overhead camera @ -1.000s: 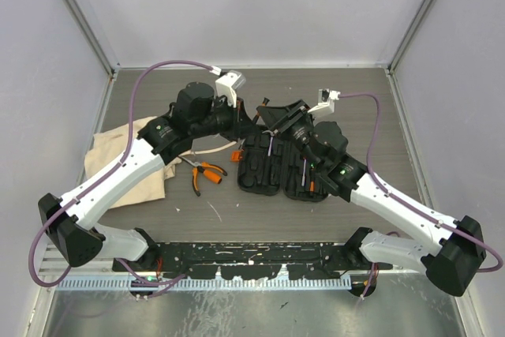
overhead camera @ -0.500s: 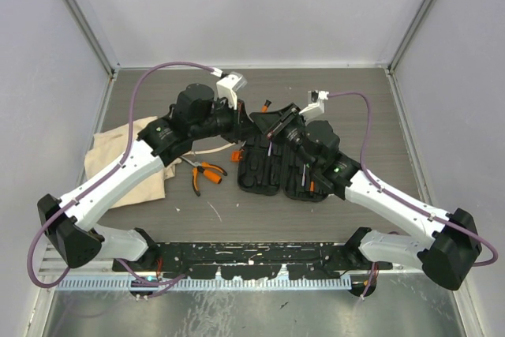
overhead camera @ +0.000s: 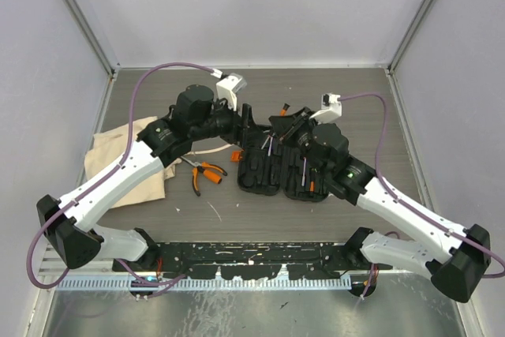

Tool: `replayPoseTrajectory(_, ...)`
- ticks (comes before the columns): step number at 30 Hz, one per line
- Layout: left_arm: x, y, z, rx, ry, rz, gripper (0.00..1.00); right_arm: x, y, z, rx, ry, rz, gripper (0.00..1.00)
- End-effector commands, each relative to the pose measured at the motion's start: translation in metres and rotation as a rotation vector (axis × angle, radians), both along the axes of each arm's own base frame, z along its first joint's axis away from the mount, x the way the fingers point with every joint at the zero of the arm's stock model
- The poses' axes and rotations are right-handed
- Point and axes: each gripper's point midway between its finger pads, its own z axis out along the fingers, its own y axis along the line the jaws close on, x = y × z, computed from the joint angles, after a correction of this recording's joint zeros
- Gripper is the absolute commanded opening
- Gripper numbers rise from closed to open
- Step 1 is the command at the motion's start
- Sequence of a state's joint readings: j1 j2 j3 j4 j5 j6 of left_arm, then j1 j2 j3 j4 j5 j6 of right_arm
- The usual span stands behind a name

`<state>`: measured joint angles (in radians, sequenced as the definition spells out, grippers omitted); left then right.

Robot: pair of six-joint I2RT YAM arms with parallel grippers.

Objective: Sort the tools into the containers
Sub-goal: Pick up the screwdriver from the center of the board.

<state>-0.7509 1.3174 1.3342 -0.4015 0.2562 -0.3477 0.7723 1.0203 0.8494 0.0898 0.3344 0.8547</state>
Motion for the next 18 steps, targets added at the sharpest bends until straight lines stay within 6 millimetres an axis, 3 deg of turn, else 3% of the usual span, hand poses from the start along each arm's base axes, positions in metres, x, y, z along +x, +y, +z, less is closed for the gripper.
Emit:
replayPoseTrajectory(1, 0.001, 0.012, 0.007, 0.020, -0.057, 0.034, 0.59, 0.002, -0.052, 0.006, -0.192, -0.018, -0.174, 0.01)
replayPoseTrajectory(7, 0.009, 0.031, -0.013, 0.127, -0.048, 0.096, 0.62, 0.004, -0.101, -0.027, -0.413, 0.126, -0.234, 0.00)
replayPoseTrajectory(12, 0.019, 0.039, -0.026, 0.213, -0.055, 0.109, 0.63, 0.023, -0.133, -0.062, -0.480, 0.285, -0.186, 0.00)
replayPoseTrajectory(18, 0.042, 0.054, -0.053, 0.337, -0.077, 0.192, 0.65, 0.045, -0.145, -0.114, -0.604, 0.455, -0.098, 0.01)
